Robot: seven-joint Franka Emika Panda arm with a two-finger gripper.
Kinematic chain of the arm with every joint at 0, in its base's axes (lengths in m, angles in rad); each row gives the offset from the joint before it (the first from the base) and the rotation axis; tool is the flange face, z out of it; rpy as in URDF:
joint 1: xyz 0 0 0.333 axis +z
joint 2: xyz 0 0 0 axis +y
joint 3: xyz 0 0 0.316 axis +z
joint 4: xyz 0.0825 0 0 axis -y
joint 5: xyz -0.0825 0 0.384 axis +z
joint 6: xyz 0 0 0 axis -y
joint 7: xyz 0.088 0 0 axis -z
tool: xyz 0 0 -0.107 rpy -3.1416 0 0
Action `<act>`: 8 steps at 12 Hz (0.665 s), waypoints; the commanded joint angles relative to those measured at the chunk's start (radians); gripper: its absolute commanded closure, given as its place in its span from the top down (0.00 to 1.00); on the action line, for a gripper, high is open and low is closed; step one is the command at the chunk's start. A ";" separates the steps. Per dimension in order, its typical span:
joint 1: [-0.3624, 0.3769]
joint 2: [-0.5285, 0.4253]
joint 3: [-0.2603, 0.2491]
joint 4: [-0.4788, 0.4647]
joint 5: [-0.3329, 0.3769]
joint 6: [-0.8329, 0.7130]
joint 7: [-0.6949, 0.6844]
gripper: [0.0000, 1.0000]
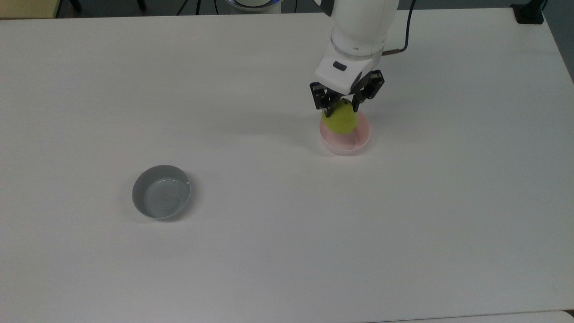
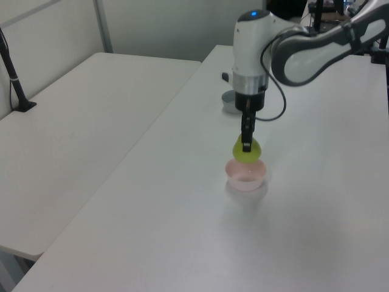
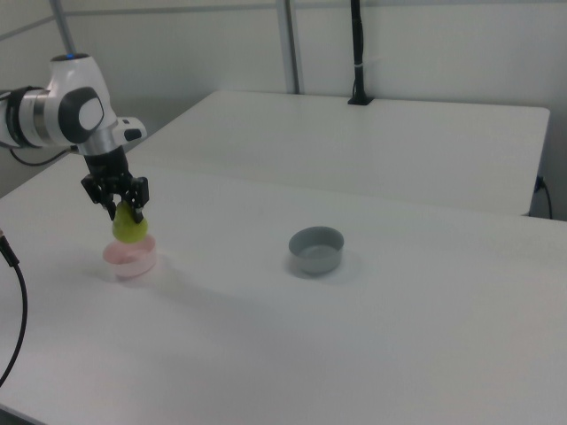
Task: Pick up a pear from the bowl
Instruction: 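Carry the held pear toward the grey bowl and lower it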
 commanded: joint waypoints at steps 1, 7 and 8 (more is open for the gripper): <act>-0.038 -0.089 0.000 0.015 -0.012 -0.100 -0.028 0.05; -0.168 -0.211 -0.049 0.090 -0.005 -0.288 -0.211 0.05; -0.168 -0.221 -0.088 0.090 -0.004 -0.288 -0.234 0.05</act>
